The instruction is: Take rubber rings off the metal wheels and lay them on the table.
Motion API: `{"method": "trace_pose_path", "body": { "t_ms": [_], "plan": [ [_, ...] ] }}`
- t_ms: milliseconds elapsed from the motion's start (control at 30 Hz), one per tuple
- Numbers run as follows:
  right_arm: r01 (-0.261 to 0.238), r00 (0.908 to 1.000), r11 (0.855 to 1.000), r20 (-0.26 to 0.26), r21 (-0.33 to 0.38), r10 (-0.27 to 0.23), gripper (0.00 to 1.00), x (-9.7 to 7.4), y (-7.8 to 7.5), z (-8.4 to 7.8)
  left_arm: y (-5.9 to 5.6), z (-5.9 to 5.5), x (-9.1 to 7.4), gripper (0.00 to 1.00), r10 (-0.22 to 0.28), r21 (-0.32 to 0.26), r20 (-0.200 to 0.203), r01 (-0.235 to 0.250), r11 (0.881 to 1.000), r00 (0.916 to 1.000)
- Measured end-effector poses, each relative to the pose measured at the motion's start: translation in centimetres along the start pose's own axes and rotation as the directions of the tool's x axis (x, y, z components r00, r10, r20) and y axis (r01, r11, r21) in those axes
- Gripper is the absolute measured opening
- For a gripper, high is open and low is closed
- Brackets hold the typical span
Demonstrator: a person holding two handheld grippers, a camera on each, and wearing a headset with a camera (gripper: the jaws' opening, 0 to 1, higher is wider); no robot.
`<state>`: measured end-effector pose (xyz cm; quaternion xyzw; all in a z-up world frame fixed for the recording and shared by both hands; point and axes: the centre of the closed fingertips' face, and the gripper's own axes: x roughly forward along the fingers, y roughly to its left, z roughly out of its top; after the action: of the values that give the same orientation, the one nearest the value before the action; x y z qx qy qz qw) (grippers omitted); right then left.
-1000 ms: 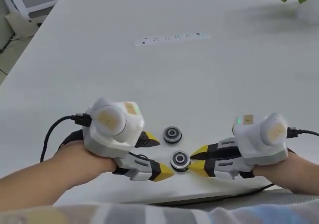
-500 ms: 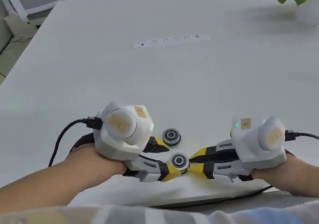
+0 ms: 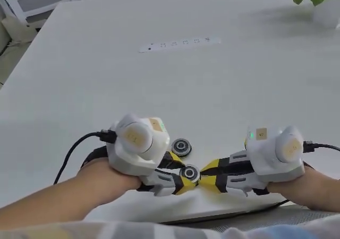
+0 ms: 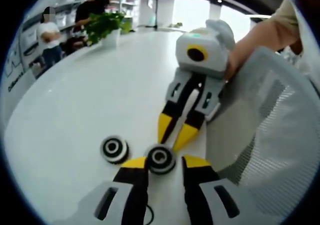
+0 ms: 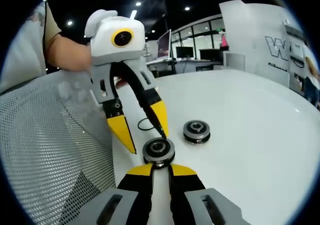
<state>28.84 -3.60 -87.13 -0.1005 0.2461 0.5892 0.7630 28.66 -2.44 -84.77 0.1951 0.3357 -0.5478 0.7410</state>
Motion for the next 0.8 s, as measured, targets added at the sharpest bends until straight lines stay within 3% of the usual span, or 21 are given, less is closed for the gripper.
{"method": "trace_pose_path", "body": {
  "t_ms": [400,567,800],
  "plan": [
    [0.0,1.0,1.0,0.007,0.0,0.0,0.08,0.06,0.02,0.04,0.12,0.18,0.34,0.21,0.008,-0.014,0.011,-0.008,1.0,0.9999],
    [0.001,0.9999,1.0,0.01,0.001,-0.001,0.08,0.08,0.16,0.18,0.47,0.18,0.33,0.18,0.014,-0.046,0.026,-0.013,0.999,0.9996],
    [0.002,0.9999,1.0,0.01,-0.001,-0.002,0.08,0.1,0.31,0.32,0.62,0.09,0.42,0.14,0.039,0.008,0.025,-0.04,0.999,0.9989]
  ]
}}
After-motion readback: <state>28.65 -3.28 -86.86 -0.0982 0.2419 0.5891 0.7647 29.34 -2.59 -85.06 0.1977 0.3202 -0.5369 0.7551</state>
